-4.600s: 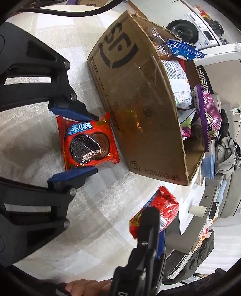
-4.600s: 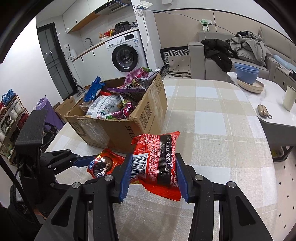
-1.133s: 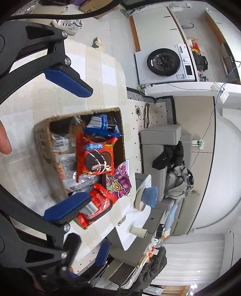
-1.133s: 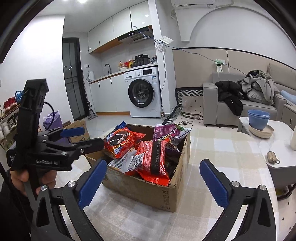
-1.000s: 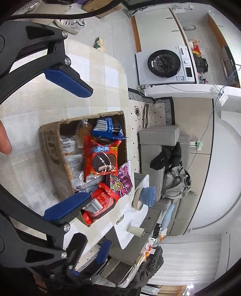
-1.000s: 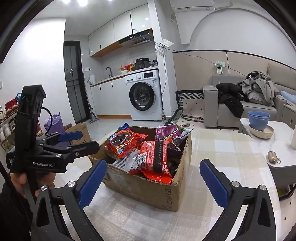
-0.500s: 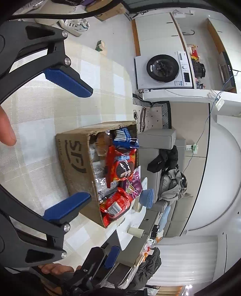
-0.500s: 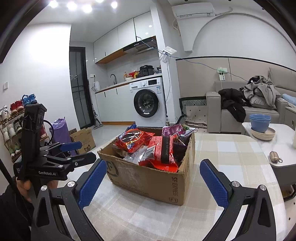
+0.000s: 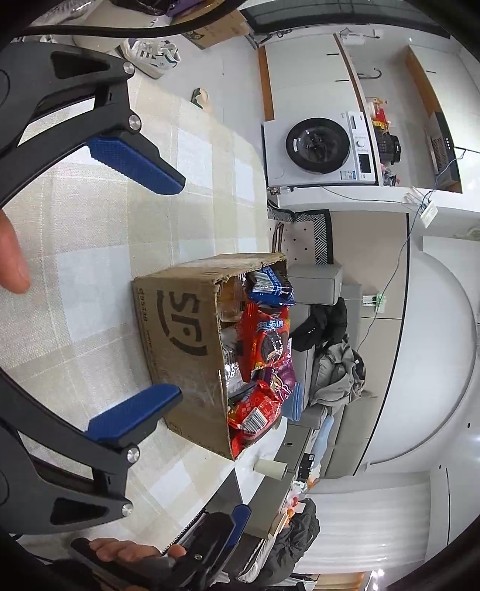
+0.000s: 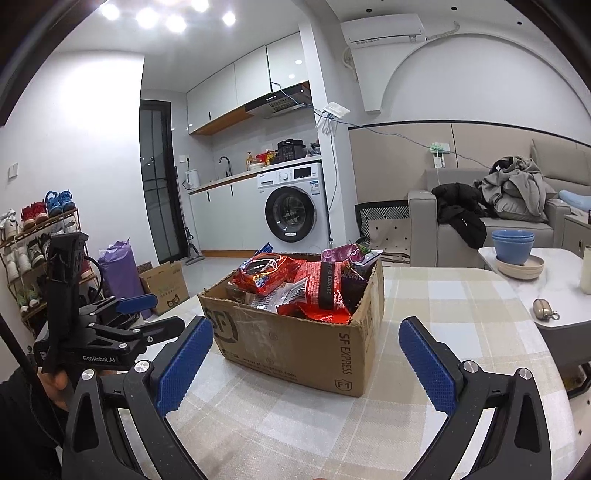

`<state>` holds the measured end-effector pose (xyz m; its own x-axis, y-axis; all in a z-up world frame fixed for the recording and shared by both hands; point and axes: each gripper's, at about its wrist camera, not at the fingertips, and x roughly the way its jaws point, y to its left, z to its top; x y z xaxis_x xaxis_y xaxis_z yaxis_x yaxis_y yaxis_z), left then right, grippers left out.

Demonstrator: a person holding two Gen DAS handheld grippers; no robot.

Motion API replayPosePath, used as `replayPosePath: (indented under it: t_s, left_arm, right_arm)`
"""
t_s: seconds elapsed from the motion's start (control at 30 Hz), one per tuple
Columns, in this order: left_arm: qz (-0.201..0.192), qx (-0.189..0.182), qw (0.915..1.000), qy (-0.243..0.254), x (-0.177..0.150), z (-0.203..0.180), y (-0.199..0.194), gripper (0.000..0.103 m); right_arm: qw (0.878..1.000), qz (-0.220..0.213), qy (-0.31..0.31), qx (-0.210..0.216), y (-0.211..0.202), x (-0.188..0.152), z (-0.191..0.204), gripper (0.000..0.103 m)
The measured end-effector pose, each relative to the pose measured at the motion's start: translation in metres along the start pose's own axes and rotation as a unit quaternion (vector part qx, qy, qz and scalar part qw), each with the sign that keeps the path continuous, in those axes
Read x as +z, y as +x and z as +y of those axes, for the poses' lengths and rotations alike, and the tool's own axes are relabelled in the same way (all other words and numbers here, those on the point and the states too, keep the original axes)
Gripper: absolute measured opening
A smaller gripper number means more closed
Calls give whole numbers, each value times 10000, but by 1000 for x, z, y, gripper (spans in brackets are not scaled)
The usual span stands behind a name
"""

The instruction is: Organize snacks

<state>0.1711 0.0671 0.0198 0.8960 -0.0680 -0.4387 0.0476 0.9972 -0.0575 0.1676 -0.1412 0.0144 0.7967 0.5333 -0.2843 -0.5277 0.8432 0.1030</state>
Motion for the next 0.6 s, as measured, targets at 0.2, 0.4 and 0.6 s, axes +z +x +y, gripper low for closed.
replayPosePath:
  t_s: [0.2, 0.4, 0.6]
  left_arm:
    - [-92, 83, 9999, -66, -9, 4, -2, 102]
    - [-103, 142, 9996, -200, -13, 10, -1, 102]
    - [-130, 193, 9993, -297, -15, 14, 0, 102]
  right_arm:
    - [10000, -54, -8, -48, -3, -7, 0, 103]
    - [9999, -62, -37, -131, -3, -13, 1, 103]
    - [9999, -33, -34, -145, -2, -15, 0, 103]
